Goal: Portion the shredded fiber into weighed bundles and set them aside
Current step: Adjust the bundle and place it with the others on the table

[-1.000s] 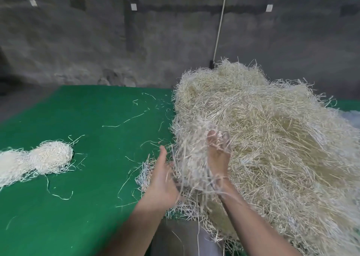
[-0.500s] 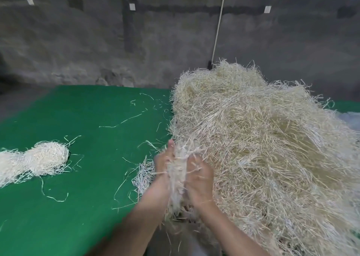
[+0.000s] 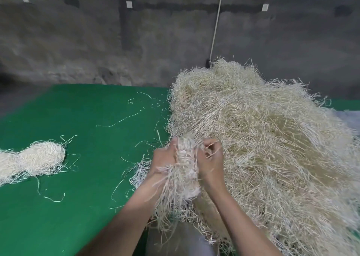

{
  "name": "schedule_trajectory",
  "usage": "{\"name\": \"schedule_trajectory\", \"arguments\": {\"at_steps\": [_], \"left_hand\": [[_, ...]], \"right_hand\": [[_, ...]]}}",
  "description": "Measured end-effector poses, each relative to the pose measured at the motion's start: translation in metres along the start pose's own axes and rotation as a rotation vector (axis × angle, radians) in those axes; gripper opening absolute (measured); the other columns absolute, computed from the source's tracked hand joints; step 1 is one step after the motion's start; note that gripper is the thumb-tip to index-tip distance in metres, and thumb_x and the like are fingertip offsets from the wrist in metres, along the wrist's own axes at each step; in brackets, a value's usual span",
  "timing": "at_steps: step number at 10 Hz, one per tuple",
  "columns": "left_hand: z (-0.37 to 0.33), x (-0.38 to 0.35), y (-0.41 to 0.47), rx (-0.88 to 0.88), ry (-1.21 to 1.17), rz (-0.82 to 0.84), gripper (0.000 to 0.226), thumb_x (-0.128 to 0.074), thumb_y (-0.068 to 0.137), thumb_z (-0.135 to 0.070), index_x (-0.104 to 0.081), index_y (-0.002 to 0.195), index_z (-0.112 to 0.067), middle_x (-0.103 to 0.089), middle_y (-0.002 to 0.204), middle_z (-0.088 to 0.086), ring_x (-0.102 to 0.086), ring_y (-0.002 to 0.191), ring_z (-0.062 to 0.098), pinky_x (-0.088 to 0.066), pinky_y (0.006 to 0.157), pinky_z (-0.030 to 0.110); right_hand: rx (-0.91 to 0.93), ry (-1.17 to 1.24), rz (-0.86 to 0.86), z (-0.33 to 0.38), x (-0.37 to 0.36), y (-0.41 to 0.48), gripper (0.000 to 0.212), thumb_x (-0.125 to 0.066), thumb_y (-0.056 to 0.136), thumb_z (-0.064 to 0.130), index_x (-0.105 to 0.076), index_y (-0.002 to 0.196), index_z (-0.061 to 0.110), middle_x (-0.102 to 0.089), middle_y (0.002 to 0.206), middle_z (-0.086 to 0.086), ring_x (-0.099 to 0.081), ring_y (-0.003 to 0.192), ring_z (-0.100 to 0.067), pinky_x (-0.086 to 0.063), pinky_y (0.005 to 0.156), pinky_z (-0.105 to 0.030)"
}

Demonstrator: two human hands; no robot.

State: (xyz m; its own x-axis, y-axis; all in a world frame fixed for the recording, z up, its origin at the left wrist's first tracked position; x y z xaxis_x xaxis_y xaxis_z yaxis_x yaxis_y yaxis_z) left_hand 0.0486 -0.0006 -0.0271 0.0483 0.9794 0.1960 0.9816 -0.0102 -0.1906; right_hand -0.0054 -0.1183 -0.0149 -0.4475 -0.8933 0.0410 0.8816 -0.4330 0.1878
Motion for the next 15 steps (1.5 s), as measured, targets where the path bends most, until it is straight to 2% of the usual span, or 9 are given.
{"name": "schedule_trajectory", "arguments": {"at_steps": [1, 2, 5, 7, 9, 11, 13, 14, 15], "left_hand": [[-0.010, -0.005, -0.004, -0.205, -0.012, -0.001, 0.051, -0.047, 0.095, -0.041, -0.034, 0.052, -0.018, -0.033, 0.038, -0.012, -0.025, 0.029, 0.002, -0.028, 0.033, 0.009], [-0.028, -0.006, -0.005, -0.336, -0.040, -0.143, 0.044, -0.051, 0.095, -0.034, -0.053, 0.065, -0.002, -0.045, 0.049, -0.009, -0.037, 0.037, -0.001, -0.033, 0.044, 0.010], [0.009, 0.000, -0.020, 0.181, -0.439, 0.404, 0.096, -0.052, 0.068, -0.078, -0.025, 0.147, -0.031, -0.028, 0.152, 0.006, -0.024, 0.141, 0.034, -0.018, 0.110, 0.063], [0.008, -0.005, -0.020, 0.314, -0.569, 0.064, 0.020, -0.048, 0.096, -0.029, -0.059, 0.104, -0.015, -0.070, 0.072, 0.005, -0.068, 0.065, 0.022, -0.053, 0.052, 0.031], [0.022, -0.026, -0.032, 0.262, -0.303, 0.042, 0.023, -0.039, 0.101, -0.023, -0.045, 0.079, -0.025, -0.048, 0.079, -0.002, -0.052, 0.069, 0.010, -0.050, 0.061, 0.019], [0.030, -0.018, -0.045, 0.125, -0.361, 0.141, 0.012, -0.041, 0.101, -0.024, -0.049, 0.095, -0.031, -0.050, 0.092, -0.012, -0.052, 0.080, 0.003, -0.044, 0.067, 0.019], [0.013, -0.017, -0.038, 0.129, -0.369, 0.052, 0.018, -0.046, 0.098, -0.020, -0.053, 0.083, -0.014, -0.053, 0.084, -0.007, -0.052, 0.076, 0.008, -0.042, 0.061, 0.023], [0.013, 0.009, -0.032, -0.021, -0.410, -0.025, 0.020, -0.050, 0.091, -0.022, -0.055, 0.108, -0.014, -0.055, 0.115, 0.003, -0.054, 0.102, 0.013, -0.040, 0.085, 0.027], [-0.010, 0.037, -0.029, -0.511, 0.066, -0.342, 0.061, -0.046, 0.080, -0.049, -0.031, 0.138, -0.045, -0.027, 0.148, -0.013, -0.021, 0.134, 0.004, -0.015, 0.106, 0.038]], "right_hand": [[-0.053, 0.122, 0.275, 0.005, 0.000, 0.007, 0.083, -0.053, 0.067, 0.076, -0.021, 0.140, 0.054, -0.020, 0.153, 0.015, -0.028, 0.135, -0.011, -0.031, 0.105, -0.047], [-0.043, 0.014, 0.464, -0.003, -0.037, -0.030, 0.077, -0.067, 0.074, 0.055, -0.016, 0.129, 0.071, -0.051, 0.128, 0.023, -0.057, 0.108, 0.004, -0.056, 0.079, -0.029], [-0.201, 0.057, 0.047, -0.023, 0.015, 0.015, 0.024, -0.040, 0.096, 0.007, -0.051, 0.084, 0.025, -0.046, 0.089, 0.007, -0.044, 0.073, 0.000, -0.040, 0.068, -0.013], [0.222, -0.364, 0.190, -0.023, -0.003, -0.025, 0.050, -0.060, 0.080, 0.011, -0.038, 0.101, 0.052, -0.040, 0.119, 0.015, -0.043, 0.115, -0.005, -0.038, 0.102, -0.026], [0.053, -0.632, 0.149, -0.033, -0.009, 0.008, 0.048, -0.047, 0.085, -0.011, -0.053, 0.127, 0.011, -0.050, 0.132, -0.006, -0.049, 0.120, -0.024, -0.043, 0.102, -0.039], [0.151, -0.481, 0.125, -0.028, -0.038, -0.024, 0.019, -0.053, 0.085, 0.048, -0.043, 0.083, 0.032, -0.039, 0.098, 0.023, -0.046, 0.088, -0.006, -0.044, 0.063, -0.015], [-0.064, -0.209, 0.190, -0.034, -0.022, 0.001, 0.062, -0.058, 0.085, 0.049, -0.028, 0.138, 0.041, -0.035, 0.123, 0.024, -0.043, 0.094, 0.018, -0.041, 0.090, -0.016], [-0.135, -0.286, 0.204, -0.042, -0.014, 0.005, 0.056, -0.056, 0.092, 0.018, -0.032, 0.142, 0.025, -0.058, 0.101, 0.010, -0.049, 0.043, 0.006, -0.036, 0.038, -0.010], [-0.018, -0.549, 0.250, -0.046, -0.003, 0.010, 0.059, -0.059, 0.088, 0.005, -0.033, 0.137, 0.026, -0.057, 0.099, -0.002, -0.056, 0.060, 0.000, -0.049, 0.052, -0.013]]}}
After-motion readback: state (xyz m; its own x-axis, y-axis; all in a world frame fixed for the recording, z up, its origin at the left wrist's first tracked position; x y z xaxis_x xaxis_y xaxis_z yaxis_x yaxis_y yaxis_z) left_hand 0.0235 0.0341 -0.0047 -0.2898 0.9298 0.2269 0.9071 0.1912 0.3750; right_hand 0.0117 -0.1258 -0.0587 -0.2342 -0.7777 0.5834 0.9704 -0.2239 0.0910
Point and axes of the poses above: each hand's wrist, its own y-axis towards the middle knuckle, its own x-axis out of the back of the hand, z = x × y, the point moved 4 cm from there along y, towards the middle knuckle
